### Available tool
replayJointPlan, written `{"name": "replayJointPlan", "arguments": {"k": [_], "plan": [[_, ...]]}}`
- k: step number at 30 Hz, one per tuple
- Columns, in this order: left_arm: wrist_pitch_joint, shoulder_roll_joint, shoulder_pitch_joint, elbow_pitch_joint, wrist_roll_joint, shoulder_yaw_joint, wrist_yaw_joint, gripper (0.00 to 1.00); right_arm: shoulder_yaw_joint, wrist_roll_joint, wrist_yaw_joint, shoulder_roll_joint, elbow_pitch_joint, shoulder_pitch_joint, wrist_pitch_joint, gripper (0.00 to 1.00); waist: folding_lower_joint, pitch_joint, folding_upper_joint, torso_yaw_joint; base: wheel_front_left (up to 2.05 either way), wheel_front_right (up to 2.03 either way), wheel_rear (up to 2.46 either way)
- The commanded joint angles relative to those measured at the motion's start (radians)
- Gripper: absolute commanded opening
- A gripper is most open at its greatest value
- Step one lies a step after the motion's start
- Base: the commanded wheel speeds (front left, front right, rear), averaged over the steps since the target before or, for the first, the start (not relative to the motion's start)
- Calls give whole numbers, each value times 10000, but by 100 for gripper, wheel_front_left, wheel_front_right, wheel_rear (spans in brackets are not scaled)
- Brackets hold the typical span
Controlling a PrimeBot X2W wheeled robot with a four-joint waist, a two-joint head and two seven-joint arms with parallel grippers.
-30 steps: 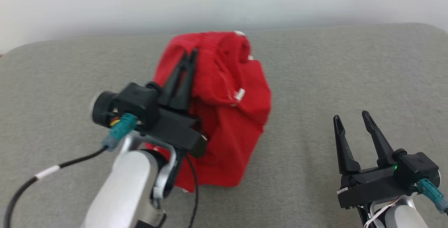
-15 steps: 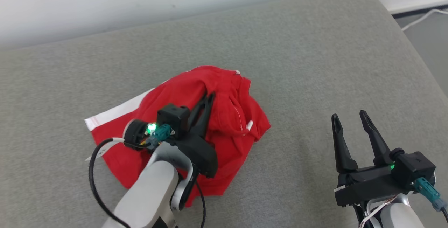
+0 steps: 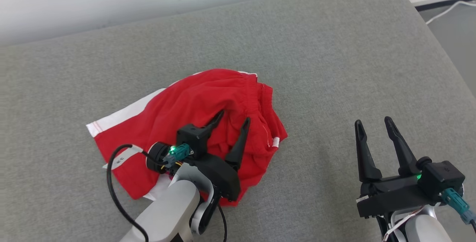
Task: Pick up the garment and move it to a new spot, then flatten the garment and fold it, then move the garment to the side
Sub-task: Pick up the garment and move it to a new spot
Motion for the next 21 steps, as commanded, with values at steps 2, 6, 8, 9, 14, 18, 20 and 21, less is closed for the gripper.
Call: {"name": "replayJointPlan", "arguments": {"k": [2,6,8,9,14,18,20,21], "plan": [[-270,24,286,-254,-128,129,155,100,-77,-43,8,4,-42,213,13,100,-1,-344,-1,345,0,0,0],[-449,361,754,-934,-100,305,375,100,-190,-99,8,35,-130,380,89,100,-1,-605,-1,610,0,0,0],[-485,574,1019,-1419,-93,429,520,100,-229,-127,8,42,-184,460,150,100,-1,-724,-1,738,0,0,0],[-497,709,1168,-1676,-120,518,598,100,-240,-149,8,46,-214,492,160,100,-1,-801,-1,809,0,0,0],[-577,1575,1860,-2936,-126,1195,1208,100,-307,-208,8,60,-353,677,298,100,-1,-1085,-1,1109,0,0,0],[-631,2247,2469,-3773,-238,1942,1706,100,-316,-254,8,27,-459,837,422,100,-1,-1260,-1,1338,0,0,0],[-648,2556,2812,-4104,-214,2263,1919,100,-305,-290,8,0,-519,871,465,100,-1,-1344,-1,1434,0,0,0],[-662,2680,2977,-4262,-229,2452,2032,100,-298,-302,8,-7,-538,905,503,100,-1,-1383,-1,1473,0,0,0]]}}
